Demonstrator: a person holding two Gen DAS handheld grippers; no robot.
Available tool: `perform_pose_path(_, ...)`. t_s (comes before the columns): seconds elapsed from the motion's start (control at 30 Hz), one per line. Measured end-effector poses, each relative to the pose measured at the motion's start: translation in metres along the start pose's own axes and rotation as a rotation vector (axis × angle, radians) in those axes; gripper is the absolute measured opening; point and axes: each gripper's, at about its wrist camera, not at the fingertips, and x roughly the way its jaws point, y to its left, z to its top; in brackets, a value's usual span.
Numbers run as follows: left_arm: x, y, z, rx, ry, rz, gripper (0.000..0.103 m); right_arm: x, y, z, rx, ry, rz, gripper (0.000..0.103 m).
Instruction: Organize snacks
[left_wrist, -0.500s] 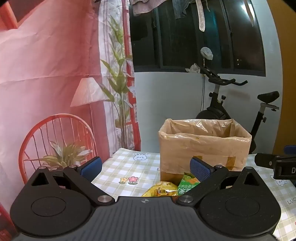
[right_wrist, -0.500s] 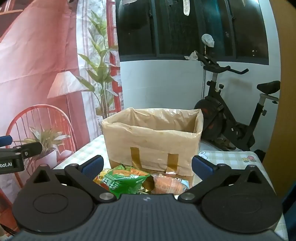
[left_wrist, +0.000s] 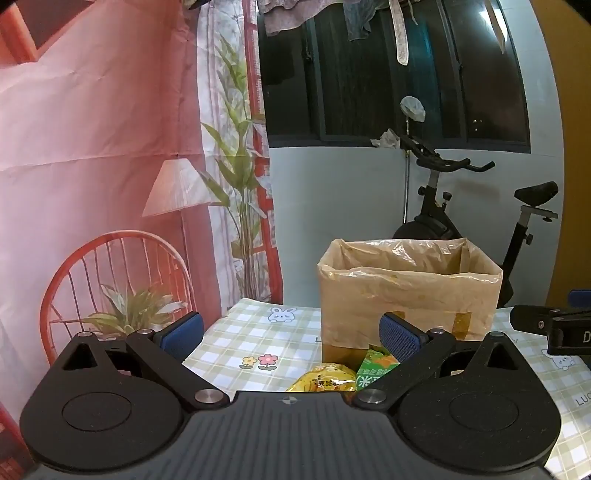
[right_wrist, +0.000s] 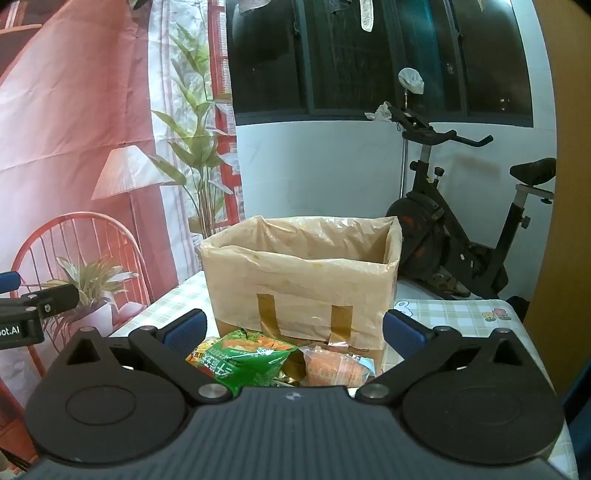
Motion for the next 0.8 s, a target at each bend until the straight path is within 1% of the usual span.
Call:
perform_pose_path(0.33,-0.0004,0.0023,0.0009,-0.009,-0.003,0.004,0.102,-0.0033,0.0003,-0.0025,-0.005,-0.008,0.018,0.103)
perform_pose_path(0.8,-0.0006,0.0019,0.0003,-0.009,-0.006,0.006,0.102,-0.0028,0.0027,-0.0029,-0.016,-0.009,0.021,0.103)
